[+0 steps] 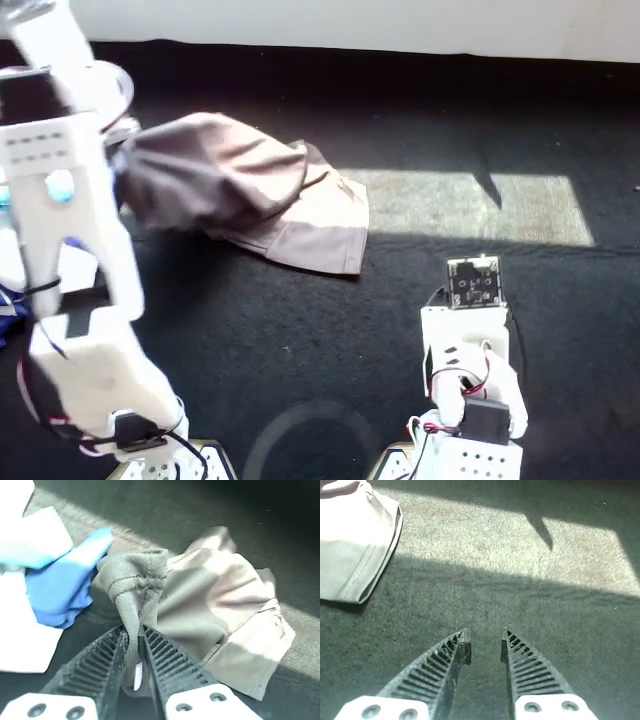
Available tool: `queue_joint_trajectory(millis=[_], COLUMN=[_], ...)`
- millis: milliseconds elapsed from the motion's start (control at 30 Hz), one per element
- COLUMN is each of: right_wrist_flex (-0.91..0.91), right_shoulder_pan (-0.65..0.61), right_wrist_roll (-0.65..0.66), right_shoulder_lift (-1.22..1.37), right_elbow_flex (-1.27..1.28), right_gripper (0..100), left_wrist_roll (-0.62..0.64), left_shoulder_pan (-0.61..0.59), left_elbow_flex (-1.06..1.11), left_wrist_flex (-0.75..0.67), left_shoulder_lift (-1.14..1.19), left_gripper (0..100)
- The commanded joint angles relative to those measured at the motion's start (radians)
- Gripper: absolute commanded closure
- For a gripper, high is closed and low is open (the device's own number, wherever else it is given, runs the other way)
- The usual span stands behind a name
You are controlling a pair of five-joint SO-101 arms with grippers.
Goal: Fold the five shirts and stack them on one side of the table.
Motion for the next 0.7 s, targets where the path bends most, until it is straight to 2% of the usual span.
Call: queue_joint_trajectory(millis=[0, 133, 233, 400, 500, 667], right_wrist_flex=[-0.007, 0.001, 0.010, 0.005, 0.005, 0.015], right_shoulder_pan=[0.004, -0.056, -0.179, -0.386, -0.472, -0.521], right_wrist_roll=[0.009, 0.009, 0.002, -0.181, -0.216, -0.213], right_shoulder_lift=[0.173, 0.479, 0.719, 1.090, 1.316, 1.641], right_elbow_flex=[-0.197, -0.438, -0.585, -0.799, -0.912, -1.081], right_gripper=[88.3, 88.0, 88.0, 87.8, 87.2, 73.4], left_wrist_roll=[-0.044, -0.052, -0.052, -0.052, -0.052, -0.052], left_shoulder_pan=[-0.119, -0.206, -0.232, -0.236, -0.234, -0.234], left_elbow_flex=[0.189, 0.282, 0.289, 0.288, 0.289, 0.289], left_wrist_flex=[0.005, 0.005, 0.005, 0.005, 0.005, 0.005], left_shoulder_lift=[-0.117, -0.137, -0.137, -0.137, -0.137, -0.137], left_gripper=[99, 99, 99, 99, 99, 99])
